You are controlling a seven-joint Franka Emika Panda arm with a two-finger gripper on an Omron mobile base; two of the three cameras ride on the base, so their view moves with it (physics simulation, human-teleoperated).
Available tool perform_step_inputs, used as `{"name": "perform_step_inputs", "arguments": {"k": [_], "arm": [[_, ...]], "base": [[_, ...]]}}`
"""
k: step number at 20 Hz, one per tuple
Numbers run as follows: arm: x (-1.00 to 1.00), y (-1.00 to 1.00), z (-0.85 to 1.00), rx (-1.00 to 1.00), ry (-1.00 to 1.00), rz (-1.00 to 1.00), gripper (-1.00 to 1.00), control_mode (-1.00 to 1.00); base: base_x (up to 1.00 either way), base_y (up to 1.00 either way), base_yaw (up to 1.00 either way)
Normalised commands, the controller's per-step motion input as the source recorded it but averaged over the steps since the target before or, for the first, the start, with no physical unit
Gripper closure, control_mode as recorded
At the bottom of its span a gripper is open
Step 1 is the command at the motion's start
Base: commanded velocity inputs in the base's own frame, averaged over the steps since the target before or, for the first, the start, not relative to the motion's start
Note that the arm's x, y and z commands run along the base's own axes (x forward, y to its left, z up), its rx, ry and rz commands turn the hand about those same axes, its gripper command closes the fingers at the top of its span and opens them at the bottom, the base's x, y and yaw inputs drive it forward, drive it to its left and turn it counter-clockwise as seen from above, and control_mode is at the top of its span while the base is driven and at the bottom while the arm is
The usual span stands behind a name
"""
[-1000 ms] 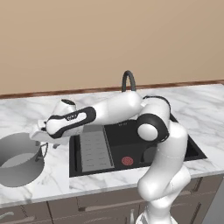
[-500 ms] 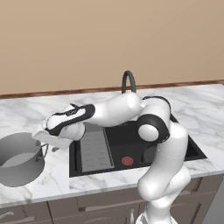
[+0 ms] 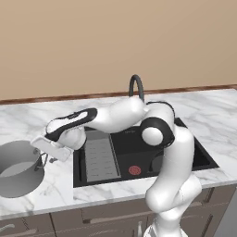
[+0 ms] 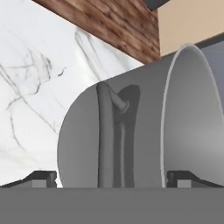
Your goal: Pick the pot and pot and place them in the sink. Then turn on the water.
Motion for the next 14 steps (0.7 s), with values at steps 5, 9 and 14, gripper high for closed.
{"name": "perform_step_inputs", "arguments": {"k": [5, 9, 14], "arm": [[0.0, 0.39, 0.0, 0.0, 0.09, -0.01, -1.0, -1.0], [0.0, 0.23, 0.0, 0.0, 0.07, 0.0, -1.0, -1.0], [0.0, 0.23, 0.0, 0.0, 0.08, 0.0, 1.0, -1.0]], "base": [[0.0, 0.0, 0.0], [0.0, 0.0, 0.0], [0.0, 0.0, 0.0]]}}
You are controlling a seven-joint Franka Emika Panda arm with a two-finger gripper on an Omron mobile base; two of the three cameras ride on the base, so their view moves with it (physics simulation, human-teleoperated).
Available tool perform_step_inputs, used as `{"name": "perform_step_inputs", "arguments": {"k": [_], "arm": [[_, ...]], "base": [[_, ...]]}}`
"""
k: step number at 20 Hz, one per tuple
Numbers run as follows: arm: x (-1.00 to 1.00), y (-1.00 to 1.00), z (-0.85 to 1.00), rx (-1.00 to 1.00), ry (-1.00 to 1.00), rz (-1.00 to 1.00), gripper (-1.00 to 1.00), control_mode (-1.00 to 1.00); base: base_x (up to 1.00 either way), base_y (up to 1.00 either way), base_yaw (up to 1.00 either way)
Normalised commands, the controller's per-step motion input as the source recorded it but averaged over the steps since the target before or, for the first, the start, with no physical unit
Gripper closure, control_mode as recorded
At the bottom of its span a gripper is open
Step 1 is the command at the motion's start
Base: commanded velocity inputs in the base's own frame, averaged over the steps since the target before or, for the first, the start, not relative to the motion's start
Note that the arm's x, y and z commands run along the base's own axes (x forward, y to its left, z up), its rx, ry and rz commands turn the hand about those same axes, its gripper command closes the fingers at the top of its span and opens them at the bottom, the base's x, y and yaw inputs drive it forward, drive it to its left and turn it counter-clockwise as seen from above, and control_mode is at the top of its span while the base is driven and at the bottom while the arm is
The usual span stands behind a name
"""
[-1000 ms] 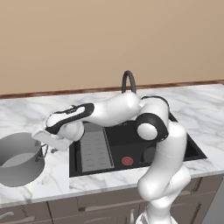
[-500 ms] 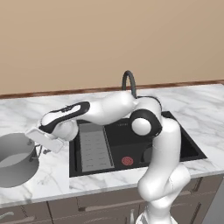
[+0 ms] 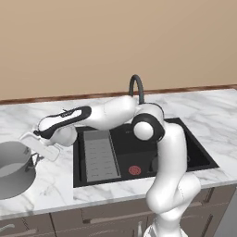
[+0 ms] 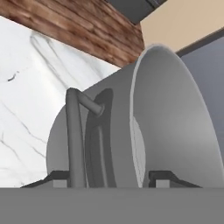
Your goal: Pick the pot and pot and place them in the sink. Then turn on the water.
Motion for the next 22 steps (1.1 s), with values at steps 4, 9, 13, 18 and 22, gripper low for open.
{"name": "perform_step_inputs", "arguments": {"k": [4, 9, 13, 18, 22], "arm": [[0.0, 0.19, 0.0, -0.01, 0.0, 0.02, 1.0, -1.0], [0.0, 0.11, 0.0, -0.02, 0.0, 0.03, 1.0, -1.0], [-0.19, -0.03, 0.03, 0.0, -0.01, 0.0, 1.0, -1.0], [-0.27, -0.15, 0.26, 0.0, -0.03, -0.04, 1.0, -1.0], [-0.31, -0.26, 0.47, 0.0, -0.07, -0.06, 1.0, -1.0]], "base": [[0.0, 0.0, 0.0], [0.0, 0.0, 0.0], [0.0, 0.0, 0.0], [0.0, 0.0, 0.0], [0.0, 0.0, 0.0]]}}
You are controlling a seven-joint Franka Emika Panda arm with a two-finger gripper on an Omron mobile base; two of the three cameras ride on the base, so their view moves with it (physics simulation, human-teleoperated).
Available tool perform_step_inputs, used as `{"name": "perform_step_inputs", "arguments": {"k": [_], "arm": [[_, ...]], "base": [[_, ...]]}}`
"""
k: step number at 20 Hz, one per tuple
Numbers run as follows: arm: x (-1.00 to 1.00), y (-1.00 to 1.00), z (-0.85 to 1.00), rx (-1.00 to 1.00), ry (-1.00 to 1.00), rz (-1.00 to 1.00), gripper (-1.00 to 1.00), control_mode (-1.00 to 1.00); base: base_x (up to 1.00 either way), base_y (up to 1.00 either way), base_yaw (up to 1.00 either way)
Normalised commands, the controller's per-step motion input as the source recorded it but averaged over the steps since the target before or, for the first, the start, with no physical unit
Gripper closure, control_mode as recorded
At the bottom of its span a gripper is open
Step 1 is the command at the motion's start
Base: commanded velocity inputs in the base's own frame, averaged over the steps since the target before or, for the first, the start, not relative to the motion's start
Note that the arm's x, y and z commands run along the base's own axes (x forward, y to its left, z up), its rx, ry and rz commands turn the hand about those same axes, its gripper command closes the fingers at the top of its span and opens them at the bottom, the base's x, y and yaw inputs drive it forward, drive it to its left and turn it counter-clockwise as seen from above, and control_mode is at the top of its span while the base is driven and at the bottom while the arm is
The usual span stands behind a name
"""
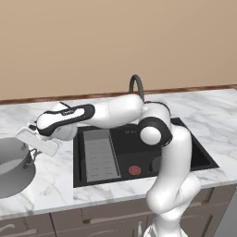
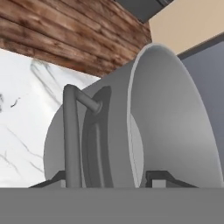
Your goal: Pick the pot and pot and place them in the sink. Then turn on the water.
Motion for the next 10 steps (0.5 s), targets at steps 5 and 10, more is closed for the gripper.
{"name": "perform_step_inputs", "arguments": {"k": [5, 10], "arm": [[-0.24, -0.36, 0.58, 0.0, -0.1, -0.06, 1.0, -1.0], [-0.1, -0.54, 0.48, 0.0, -0.01, -0.08, 1.0, -1.0]], "base": [[0.0, 0.0, 0.0], [0.0, 0.0, 0.0]]}}
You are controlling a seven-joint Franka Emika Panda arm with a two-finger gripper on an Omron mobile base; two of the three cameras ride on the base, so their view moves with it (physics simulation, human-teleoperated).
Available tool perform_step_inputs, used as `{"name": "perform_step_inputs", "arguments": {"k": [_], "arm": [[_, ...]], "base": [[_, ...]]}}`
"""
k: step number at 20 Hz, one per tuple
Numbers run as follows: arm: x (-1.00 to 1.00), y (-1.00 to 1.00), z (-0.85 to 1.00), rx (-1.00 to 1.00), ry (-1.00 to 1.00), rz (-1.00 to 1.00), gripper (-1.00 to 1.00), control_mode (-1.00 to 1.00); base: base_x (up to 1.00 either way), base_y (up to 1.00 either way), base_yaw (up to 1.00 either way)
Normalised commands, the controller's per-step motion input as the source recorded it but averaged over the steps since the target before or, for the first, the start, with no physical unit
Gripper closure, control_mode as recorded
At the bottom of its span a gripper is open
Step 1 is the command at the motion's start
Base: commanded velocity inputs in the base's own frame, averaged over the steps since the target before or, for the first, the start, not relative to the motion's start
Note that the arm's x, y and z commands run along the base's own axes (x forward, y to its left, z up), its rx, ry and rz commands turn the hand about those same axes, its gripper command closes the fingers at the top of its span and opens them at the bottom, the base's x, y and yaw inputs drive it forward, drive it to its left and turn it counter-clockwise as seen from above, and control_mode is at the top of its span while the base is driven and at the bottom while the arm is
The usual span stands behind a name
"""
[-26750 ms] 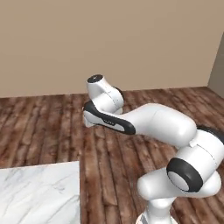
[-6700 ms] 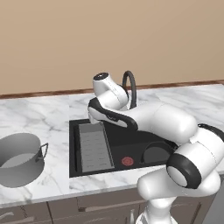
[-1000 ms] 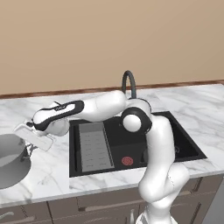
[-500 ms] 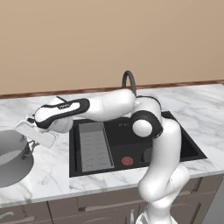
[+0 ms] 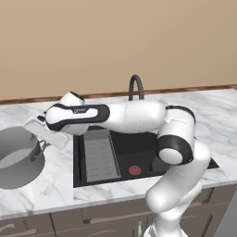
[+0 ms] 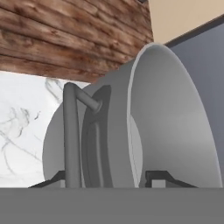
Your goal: Pick the pot and pot and place them in the sink. Then turn on the water.
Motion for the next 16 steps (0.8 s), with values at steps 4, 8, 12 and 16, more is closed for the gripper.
{"name": "perform_step_inputs", "arguments": {"k": [4, 8, 12, 16], "arm": [[0.0, -0.76, 0.41, 0.01, 0.0, -0.11, 1.0, -1.0], [0.0, -0.89, 0.33, 0.04, 0.0, -0.13, 1.0, -1.0], [0.0, -0.95, 0.3, 0.05, 0.0, -0.11, 1.0, -1.0], [0.0, -0.95, 0.28, 0.04, 0.0, -0.08, 1.0, -1.0]], "base": [[0.0, 0.0, 0.0], [0.0, 0.0, 0.0], [0.0, 0.0, 0.0], [0.0, 0.0, 0.0]]}}
